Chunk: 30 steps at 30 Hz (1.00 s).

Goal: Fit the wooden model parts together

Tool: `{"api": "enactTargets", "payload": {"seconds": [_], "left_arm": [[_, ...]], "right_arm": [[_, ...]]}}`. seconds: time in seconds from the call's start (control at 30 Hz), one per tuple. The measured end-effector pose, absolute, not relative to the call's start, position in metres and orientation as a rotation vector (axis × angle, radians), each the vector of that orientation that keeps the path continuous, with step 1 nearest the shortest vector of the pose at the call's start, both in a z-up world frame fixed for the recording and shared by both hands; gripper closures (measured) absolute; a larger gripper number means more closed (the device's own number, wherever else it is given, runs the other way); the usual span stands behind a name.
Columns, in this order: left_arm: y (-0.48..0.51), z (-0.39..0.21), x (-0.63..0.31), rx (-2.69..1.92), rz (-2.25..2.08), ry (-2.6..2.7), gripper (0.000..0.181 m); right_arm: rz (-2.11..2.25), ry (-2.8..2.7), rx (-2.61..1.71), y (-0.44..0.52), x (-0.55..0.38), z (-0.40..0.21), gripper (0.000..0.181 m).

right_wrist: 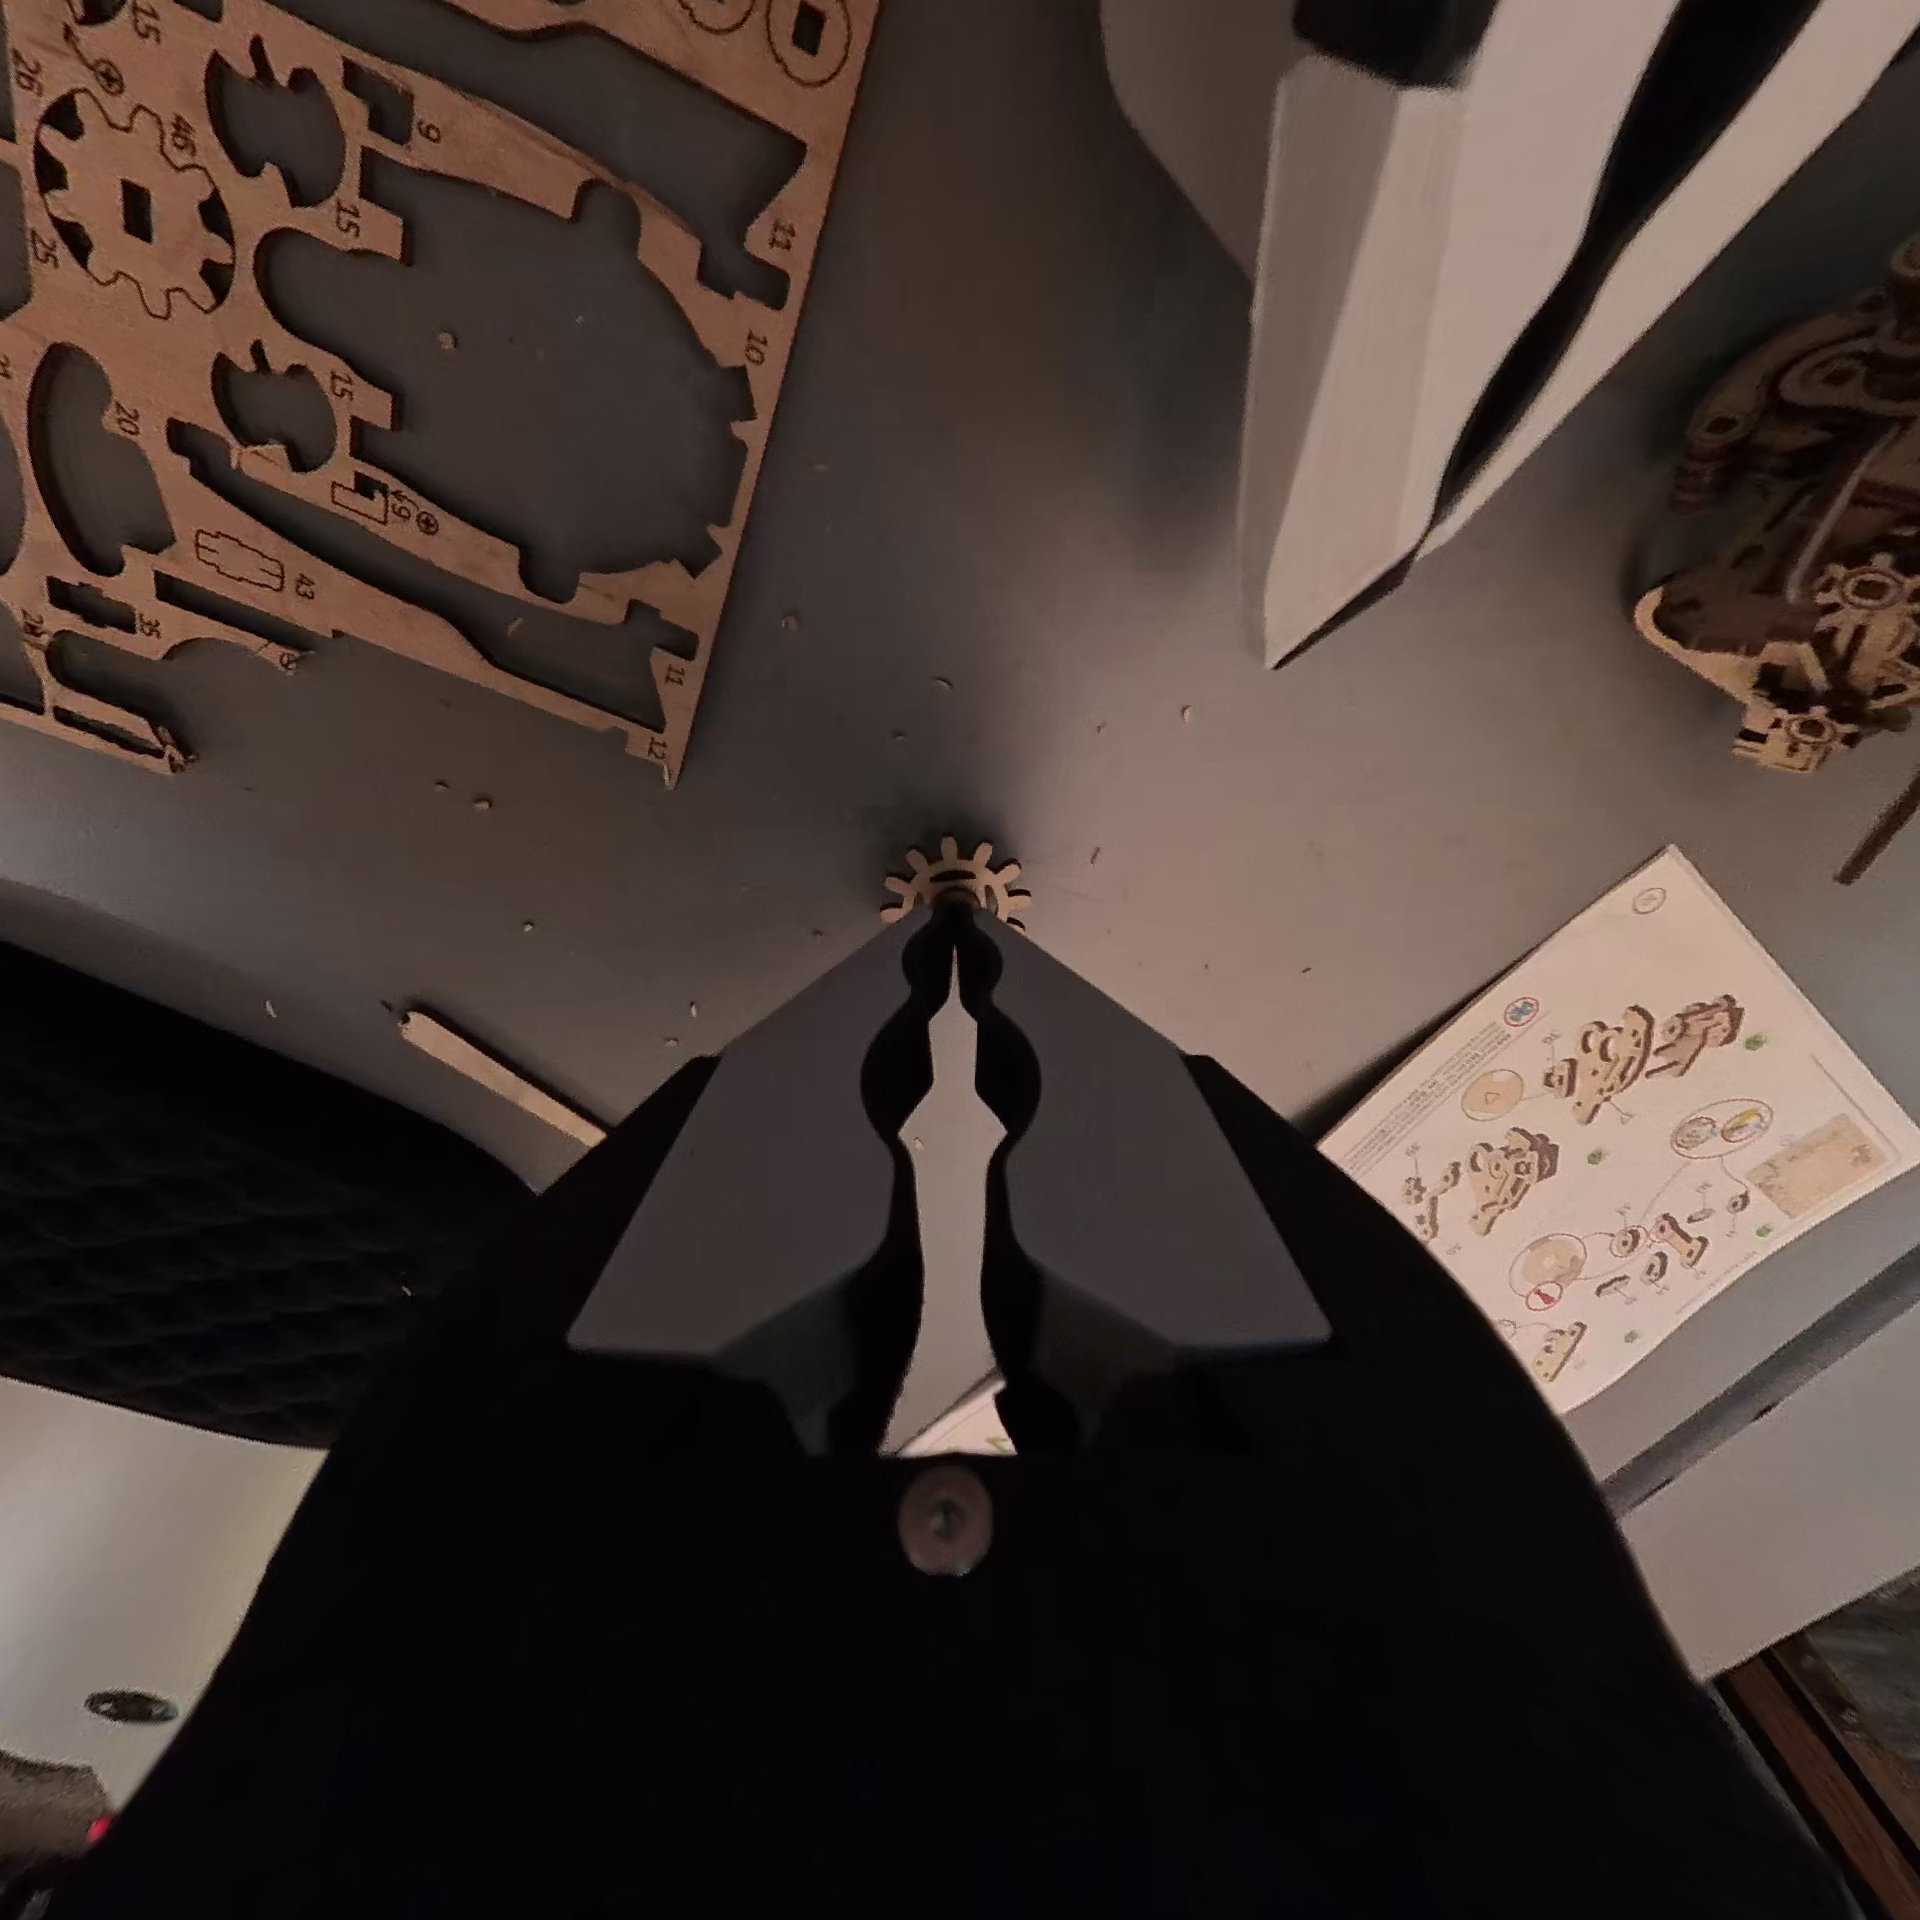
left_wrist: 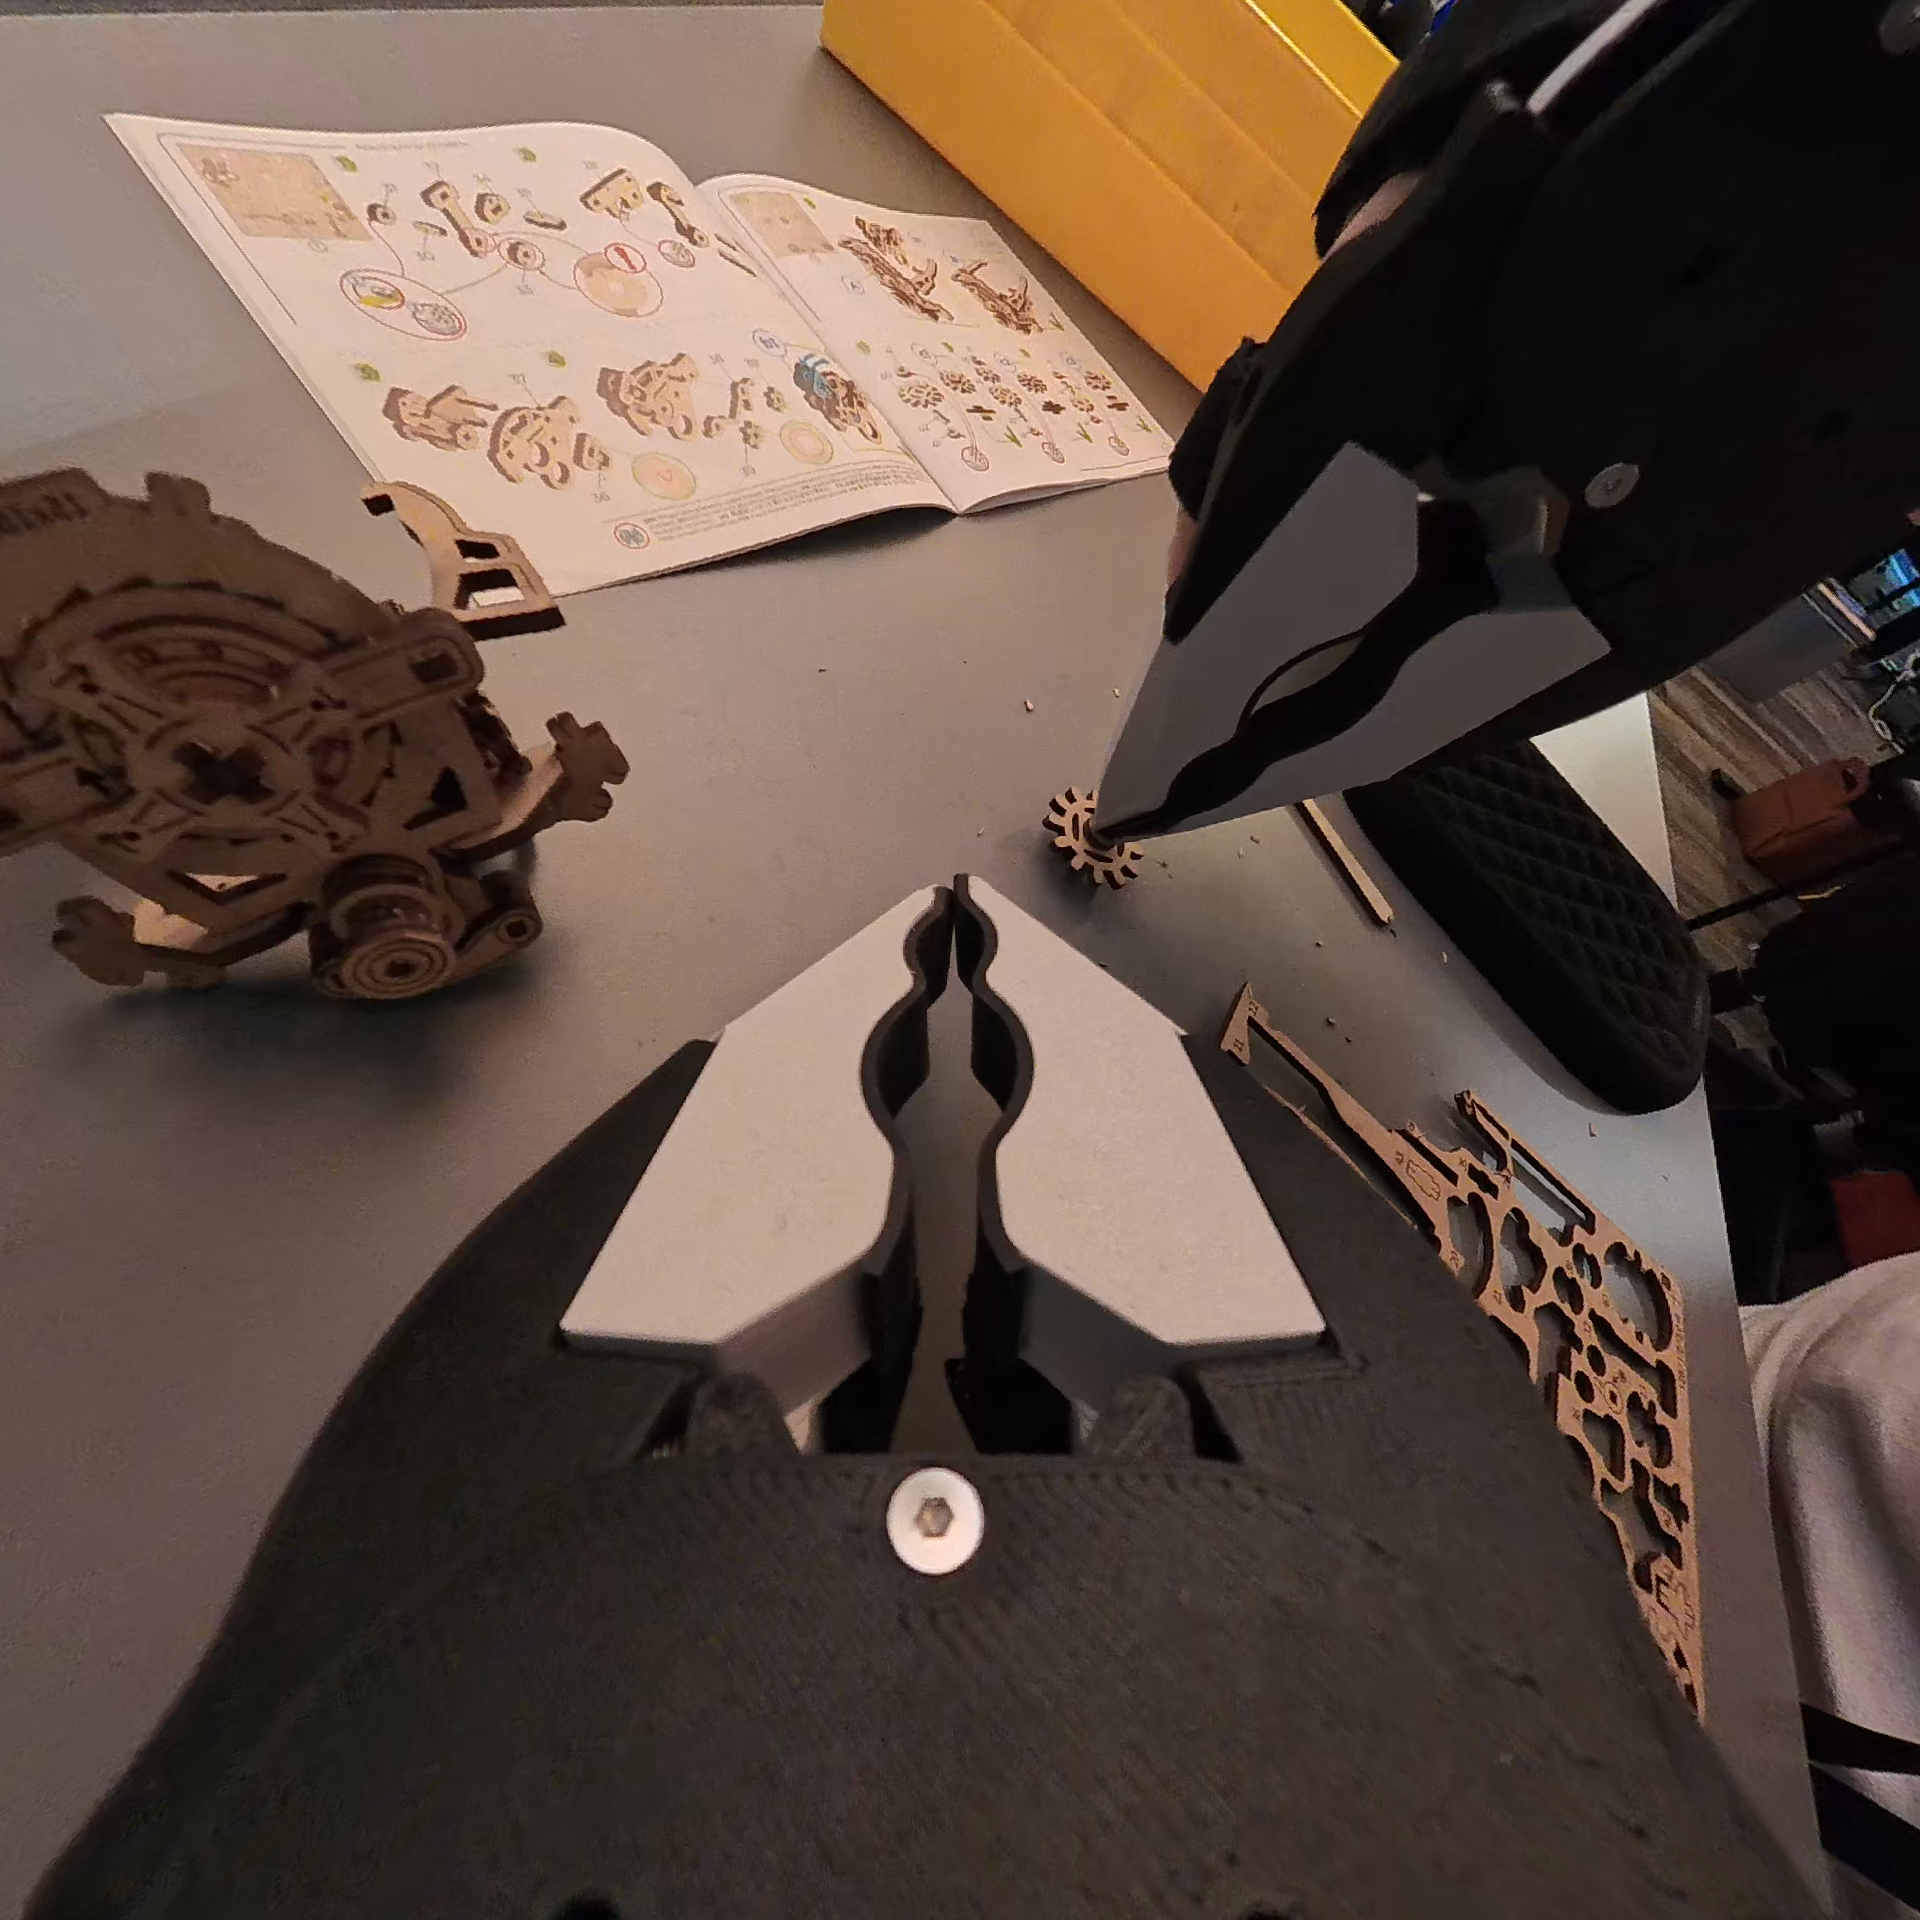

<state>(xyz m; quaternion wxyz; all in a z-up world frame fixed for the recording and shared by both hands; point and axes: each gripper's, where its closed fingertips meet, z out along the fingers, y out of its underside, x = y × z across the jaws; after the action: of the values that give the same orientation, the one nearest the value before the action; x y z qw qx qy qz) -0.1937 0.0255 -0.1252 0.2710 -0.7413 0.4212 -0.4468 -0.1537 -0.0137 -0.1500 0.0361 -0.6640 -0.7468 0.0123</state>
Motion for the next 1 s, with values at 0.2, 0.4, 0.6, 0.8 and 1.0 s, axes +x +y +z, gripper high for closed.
{"api": "enactTargets", "payload": {"seconds": [0.2,0.4,0.6,0.8,1.0], "left_arm": [[0.0274,-0.1238,-0.1950,-1.998,-1.217,1.116,0.181],[0.0268,-0.1250,-0.1942,-2.002,-1.215,1.122,0.181],[0.0277,-0.1242,-0.1951,-2.000,-1.210,1.113,0.181],[0.0273,-0.1237,-0.1958,-2.000,-1.213,1.112,0.181],[0.0276,-0.1238,-0.1948,-2.001,-1.218,1.110,0.181]], "right_arm": [[0.130,-2.280,-2.060,-0.0138,-0.1535,-0.1497,0.181],[0.168,-2.183,-2.021,-0.0136,-0.1532,-0.1490,0.181],[0.035,-2.287,-2.069,-0.0136,-0.1536,-0.1502,0.181],[0.163,-2.276,-2.136,-0.0135,-0.1532,-0.1501,0.181],[0.210,-2.162,-2.098,-0.0134,-0.1532,-0.1491,0.181]]}}
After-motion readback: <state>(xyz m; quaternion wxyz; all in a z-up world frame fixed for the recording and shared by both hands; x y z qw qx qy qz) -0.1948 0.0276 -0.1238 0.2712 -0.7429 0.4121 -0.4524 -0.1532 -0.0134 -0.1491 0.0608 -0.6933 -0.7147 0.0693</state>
